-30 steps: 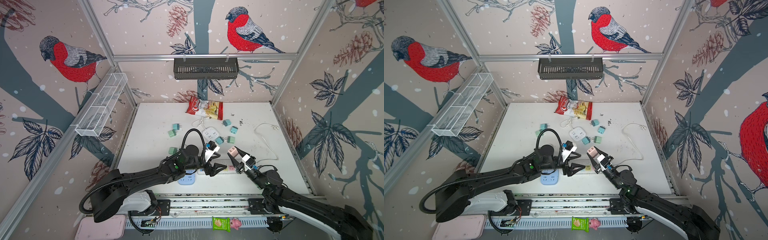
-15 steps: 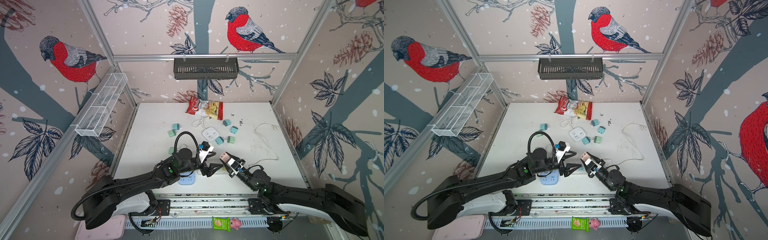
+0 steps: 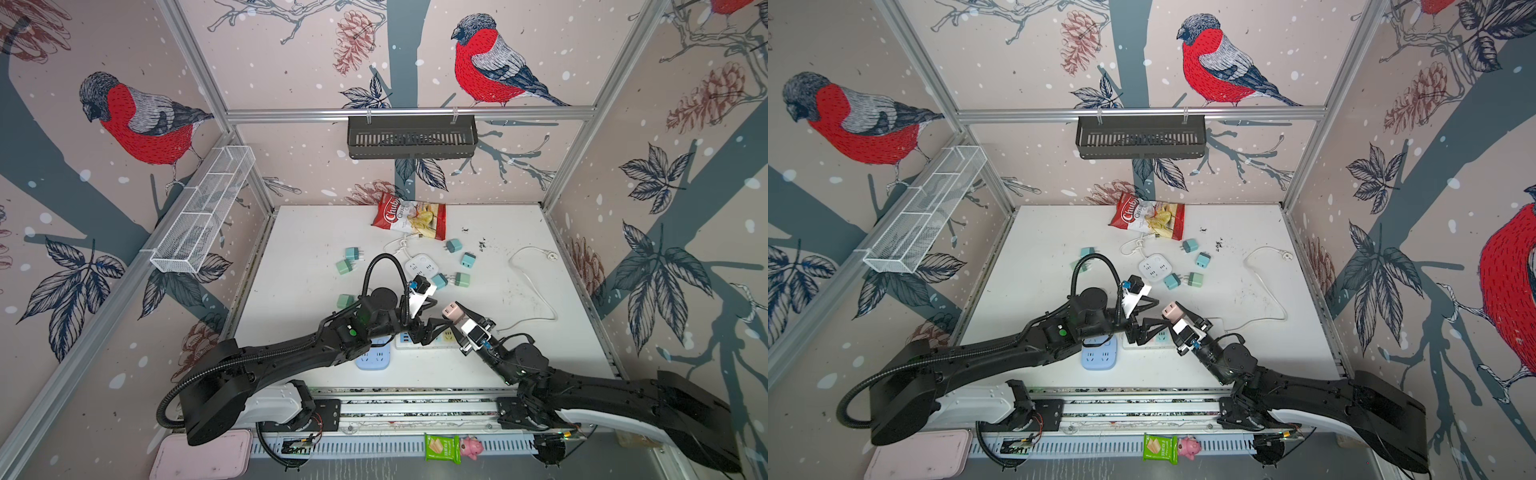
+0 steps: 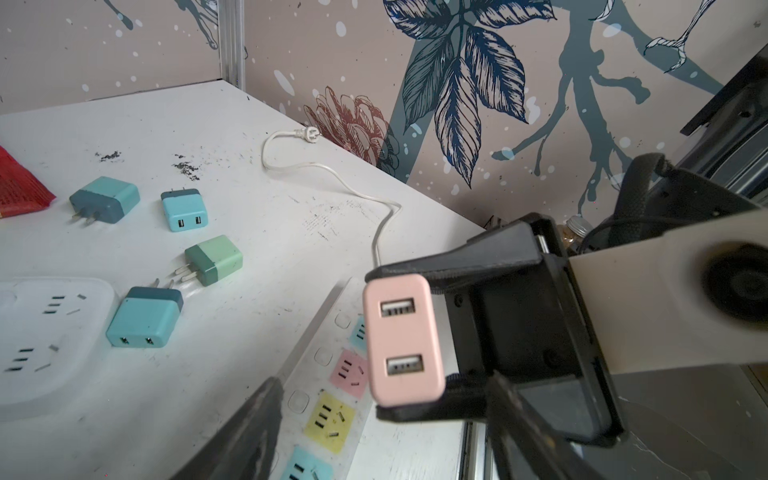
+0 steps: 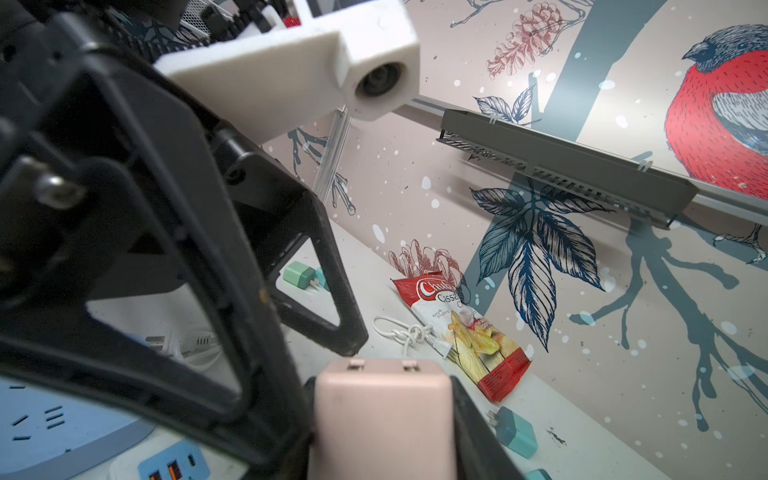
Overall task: Insert the plug
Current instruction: 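Close the left gripper on the pink adapter while the right gripper holds it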
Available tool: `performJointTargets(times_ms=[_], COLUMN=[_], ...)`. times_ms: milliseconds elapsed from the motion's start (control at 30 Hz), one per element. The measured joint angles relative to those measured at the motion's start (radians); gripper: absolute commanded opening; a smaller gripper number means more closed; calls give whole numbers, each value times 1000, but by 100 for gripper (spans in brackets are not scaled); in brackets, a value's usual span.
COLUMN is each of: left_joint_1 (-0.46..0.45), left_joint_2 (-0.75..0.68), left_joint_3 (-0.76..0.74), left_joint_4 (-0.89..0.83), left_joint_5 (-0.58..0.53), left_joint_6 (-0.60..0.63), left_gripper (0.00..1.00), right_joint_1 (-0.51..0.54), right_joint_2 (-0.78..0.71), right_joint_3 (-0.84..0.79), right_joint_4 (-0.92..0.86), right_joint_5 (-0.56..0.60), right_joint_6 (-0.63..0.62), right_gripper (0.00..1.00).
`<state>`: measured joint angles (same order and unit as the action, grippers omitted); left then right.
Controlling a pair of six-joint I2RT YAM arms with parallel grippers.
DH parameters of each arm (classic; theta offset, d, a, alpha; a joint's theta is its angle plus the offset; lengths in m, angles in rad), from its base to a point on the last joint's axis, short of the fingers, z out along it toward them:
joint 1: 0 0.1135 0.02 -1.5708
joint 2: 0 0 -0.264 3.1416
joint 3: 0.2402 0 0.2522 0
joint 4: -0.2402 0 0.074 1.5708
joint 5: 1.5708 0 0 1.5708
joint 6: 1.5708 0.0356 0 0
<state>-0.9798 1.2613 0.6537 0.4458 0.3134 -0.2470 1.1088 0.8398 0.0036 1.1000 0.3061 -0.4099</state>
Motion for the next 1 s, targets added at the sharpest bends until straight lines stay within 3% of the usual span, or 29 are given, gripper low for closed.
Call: performJointTargets(times_ms=[567,1000], left_joint_1=[0,0], left_joint_2=[190,205], left_joint_3=[165,175], left_joint_4=[-93,-111], left_joint_5=[75,109], left_joint_6=[-3,-5], left_gripper=[63,53], right_joint_1=[3,3], right_joint_2=[-14,-14], right_joint_3=[0,0], right_joint_4=[-88,-112], right_joint_5=[-8,-11], right_joint_6=[-18,-17], right_gripper=[1,2])
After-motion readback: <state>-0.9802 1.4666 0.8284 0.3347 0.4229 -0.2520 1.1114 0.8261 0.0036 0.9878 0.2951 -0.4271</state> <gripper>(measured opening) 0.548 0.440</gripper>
